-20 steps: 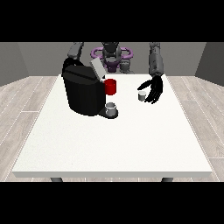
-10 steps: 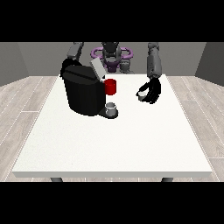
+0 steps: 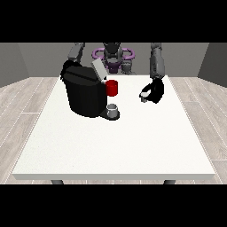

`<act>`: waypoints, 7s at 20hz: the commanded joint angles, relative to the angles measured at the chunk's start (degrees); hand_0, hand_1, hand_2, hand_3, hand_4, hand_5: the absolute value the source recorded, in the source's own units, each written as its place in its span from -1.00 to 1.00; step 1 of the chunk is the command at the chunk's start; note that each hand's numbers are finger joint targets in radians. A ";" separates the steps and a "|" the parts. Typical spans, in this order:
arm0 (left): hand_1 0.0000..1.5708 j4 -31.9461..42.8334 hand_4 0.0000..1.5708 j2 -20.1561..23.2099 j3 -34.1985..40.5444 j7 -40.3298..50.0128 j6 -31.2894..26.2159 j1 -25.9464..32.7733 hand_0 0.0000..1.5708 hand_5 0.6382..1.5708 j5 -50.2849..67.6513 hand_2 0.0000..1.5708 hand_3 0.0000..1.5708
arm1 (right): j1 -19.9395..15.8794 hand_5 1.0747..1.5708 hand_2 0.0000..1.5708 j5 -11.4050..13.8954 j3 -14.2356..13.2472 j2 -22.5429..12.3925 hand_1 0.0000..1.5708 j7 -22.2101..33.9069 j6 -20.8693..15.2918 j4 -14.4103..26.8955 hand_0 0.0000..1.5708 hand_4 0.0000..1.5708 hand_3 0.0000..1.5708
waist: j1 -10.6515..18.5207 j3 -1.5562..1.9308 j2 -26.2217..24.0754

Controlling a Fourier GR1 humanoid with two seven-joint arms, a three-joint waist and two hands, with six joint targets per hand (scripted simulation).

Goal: Insert the coffee pod into the coffee machine and close the lid

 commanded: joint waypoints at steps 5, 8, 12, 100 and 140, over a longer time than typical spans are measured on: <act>0.78 -1.91 -0.24 1.92 0.95 -3.09 -8.20 -5.57 0.78 1.00 1.64 0.81 0.74 | -1.43 1.00 -1.00 0.88 0.47 -1.31 -1.00 4.37 0.16 1.44 -1.00 -0.38 -1.00 | 0.51 -0.07 -3.48; 0.68 -3.99 -0.26 -1.66 -1.08 0.81 -7.75 -7.51 0.68 1.00 -0.33 0.76 0.72 | -2.38 1.00 -1.00 0.12 -0.60 -0.87 -1.00 1.94 0.11 4.27 -1.00 -0.44 -1.00 | 0.84 -0.04 -4.42; 0.60 -4.72 -0.31 3.69 0.82 -1.23 -14.37 -11.24 0.60 1.00 1.34 0.69 0.64 | 0.76 1.00 -1.00 -0.15 0.25 1.15 -1.00 -3.30 0.44 4.95 -1.00 -0.37 -1.00 | -0.28 -0.03 -4.32; -1.00 -2.17 -1.00 6.52 2.37 2.27 -20.22 -29.49 -1.00 1.00 -7.76 -0.52 -0.86 | -8.29 1.00 -1.00 -0.21 -0.40 -1.55 -1.00 1.91 -1.57 0.30 -1.00 -0.52 -1.00 | -7.60 -0.06 4.80; -1.00 -6.53 -0.71 -14.15 20.91 -1.77 -23.01 -1.71 -1.00 1.00 17.92 -1.00 -1.00 | 2.80 1.00 -1.00 -3.49 -0.72 -8.87 -1.00 3.73 8.42 -5.74 -1.00 -0.95 -1.00 | 8.55 -0.08 -22.73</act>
